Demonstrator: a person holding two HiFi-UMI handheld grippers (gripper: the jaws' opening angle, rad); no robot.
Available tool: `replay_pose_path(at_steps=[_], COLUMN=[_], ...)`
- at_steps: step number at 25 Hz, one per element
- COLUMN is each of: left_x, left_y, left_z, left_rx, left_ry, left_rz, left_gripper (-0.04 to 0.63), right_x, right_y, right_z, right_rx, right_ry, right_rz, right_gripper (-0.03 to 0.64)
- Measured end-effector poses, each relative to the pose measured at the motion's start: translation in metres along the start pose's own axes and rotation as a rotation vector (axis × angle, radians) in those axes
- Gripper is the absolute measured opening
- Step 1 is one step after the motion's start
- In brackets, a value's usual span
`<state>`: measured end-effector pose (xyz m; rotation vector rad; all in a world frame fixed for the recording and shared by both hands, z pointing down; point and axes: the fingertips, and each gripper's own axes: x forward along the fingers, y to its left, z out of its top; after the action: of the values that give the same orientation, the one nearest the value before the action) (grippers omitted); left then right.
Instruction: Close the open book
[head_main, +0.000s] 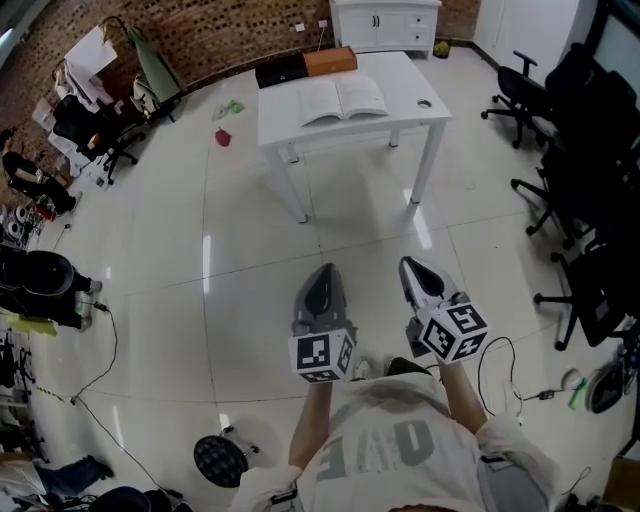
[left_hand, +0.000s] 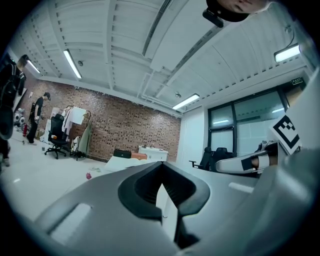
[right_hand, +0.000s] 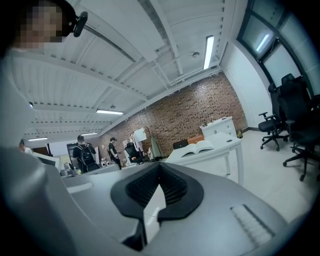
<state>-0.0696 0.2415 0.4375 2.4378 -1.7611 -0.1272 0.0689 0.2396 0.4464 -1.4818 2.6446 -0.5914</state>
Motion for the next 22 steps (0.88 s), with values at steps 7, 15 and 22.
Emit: replay_pose_path(at_steps=[7,15,22], left_x=[0.016,0.096,0.238], left_y=[0.036,0.060,0.097], left_z=[-0.004,-0.034,-0.018], left_rx=[0.003,-0.033,-0.008], left_ry=[0.018,0.098,0.052], left_rz=[0.004,-0.053,-0.078], left_gripper=[0.012,0.012,0.012], right_x=[0.025,0.090,0.200], right_y=[-0.008,-0.053,-0.154], right_z=[-0.014,-0.030,0.032], right_rx=[0.049,0.061,0.083], right_ry=[0.016,0.084,-0.001], right_rz=[-0.052,-0.078,-0.119], right_gripper=[0.005,0.003,0.002])
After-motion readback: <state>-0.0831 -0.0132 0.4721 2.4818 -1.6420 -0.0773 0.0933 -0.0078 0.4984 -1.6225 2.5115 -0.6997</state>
